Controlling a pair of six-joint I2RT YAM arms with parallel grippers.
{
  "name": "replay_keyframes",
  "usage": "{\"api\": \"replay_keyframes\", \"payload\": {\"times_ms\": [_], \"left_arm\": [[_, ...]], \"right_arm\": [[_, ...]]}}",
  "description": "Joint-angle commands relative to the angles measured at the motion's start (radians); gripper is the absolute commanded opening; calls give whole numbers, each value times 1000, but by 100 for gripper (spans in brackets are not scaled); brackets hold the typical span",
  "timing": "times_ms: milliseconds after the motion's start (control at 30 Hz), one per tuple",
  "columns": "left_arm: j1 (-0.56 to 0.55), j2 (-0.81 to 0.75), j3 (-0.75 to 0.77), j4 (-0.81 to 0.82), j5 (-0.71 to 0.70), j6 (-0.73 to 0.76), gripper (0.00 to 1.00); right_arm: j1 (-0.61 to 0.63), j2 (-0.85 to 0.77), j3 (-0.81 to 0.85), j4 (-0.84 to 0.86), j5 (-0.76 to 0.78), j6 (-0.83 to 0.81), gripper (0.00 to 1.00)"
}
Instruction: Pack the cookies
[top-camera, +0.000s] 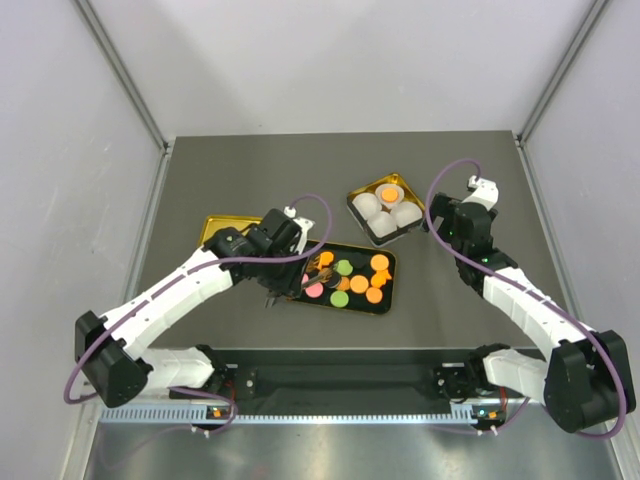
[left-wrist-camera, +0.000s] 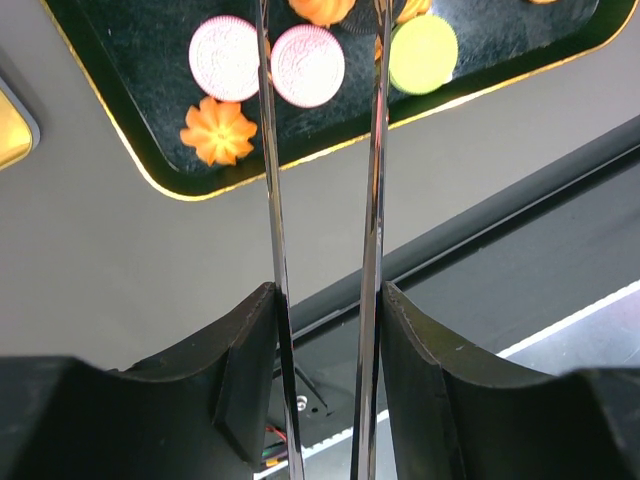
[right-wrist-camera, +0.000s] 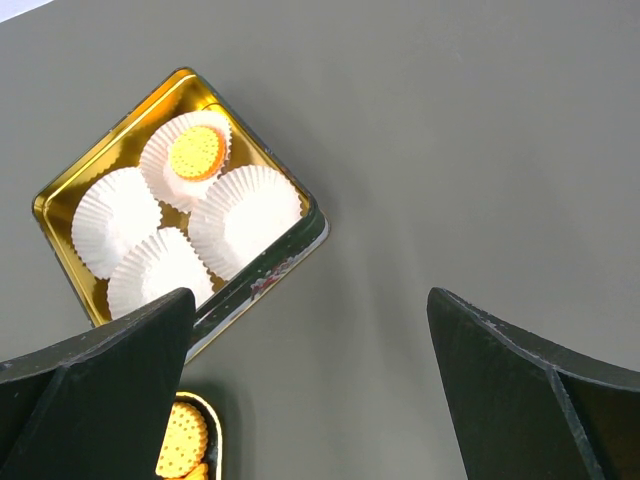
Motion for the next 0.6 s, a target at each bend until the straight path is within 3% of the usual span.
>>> {"api": "replay_keyframes", "payload": {"times_ms": [0,567], "left_arm": [[1,-35,-4,-31,-1,-12,48],[1,-29,-41,-6,46,-19,45]], "right_arm": [[-11,-5,13,34,-5,5,100],[-11,-10,12,34,-5,7,100]]}}
